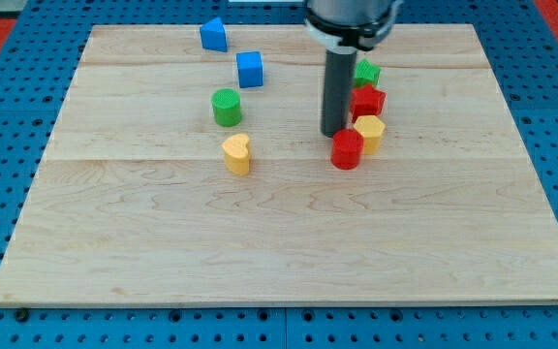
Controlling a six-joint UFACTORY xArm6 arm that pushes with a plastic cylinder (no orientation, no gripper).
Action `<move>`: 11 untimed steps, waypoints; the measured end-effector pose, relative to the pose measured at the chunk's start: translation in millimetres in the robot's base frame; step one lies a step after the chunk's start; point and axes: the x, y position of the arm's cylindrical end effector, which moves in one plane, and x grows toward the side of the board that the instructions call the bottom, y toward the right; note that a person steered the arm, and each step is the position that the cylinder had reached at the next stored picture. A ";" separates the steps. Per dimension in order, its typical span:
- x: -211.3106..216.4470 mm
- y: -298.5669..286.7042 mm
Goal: Place the red circle below the red star
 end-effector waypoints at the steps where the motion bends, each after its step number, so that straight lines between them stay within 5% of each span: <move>1: 32.1 39.3; 3: 93.1 93.9; 4: 116.9 50.7; 7: 52.2 28.2; 11: 31.3 -30.8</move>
